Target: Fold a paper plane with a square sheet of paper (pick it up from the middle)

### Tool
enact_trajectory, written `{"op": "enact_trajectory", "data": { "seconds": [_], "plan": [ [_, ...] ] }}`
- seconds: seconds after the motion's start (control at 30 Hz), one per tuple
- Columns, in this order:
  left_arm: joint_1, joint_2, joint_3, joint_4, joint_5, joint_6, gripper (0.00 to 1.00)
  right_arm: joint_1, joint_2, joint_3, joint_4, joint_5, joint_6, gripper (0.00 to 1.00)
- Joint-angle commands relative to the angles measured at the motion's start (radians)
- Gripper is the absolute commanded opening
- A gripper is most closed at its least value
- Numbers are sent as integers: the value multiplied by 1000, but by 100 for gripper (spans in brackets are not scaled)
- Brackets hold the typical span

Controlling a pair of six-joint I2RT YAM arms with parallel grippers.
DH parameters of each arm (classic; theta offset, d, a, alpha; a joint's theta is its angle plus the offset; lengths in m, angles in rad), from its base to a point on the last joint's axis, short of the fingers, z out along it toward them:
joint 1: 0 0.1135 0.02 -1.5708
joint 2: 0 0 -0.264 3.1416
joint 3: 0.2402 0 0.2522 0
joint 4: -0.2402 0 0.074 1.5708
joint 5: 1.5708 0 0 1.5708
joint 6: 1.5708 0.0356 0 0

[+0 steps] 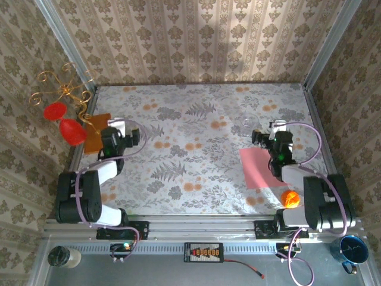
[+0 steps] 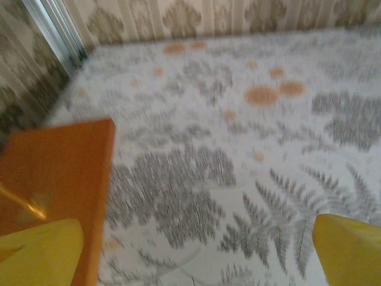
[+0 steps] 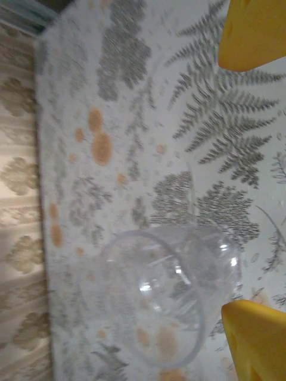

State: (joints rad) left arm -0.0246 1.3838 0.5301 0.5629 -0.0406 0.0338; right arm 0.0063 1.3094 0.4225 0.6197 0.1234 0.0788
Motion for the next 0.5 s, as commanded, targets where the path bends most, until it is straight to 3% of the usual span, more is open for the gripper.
{"op": "enact_trajectory", "data": {
  "seconds": [0.0, 0.13, 0.23, 0.47],
  "plan": [
    [-25, -68, 56, -182, -40, -73, 100, -4, -117, 83, -263, 114, 117, 100],
    [-37, -65, 218, -486, 25, -261, 100, -6, -187, 223, -647, 52, 246, 100],
    [-65, -18, 318, -626, 94, -342, 100, -6, -213, 281, -825, 1, 285, 100],
    [-213, 56, 383, -619, 274, -445, 100, -5, -265, 320, -1069, -120, 364, 91]
  ]
}}
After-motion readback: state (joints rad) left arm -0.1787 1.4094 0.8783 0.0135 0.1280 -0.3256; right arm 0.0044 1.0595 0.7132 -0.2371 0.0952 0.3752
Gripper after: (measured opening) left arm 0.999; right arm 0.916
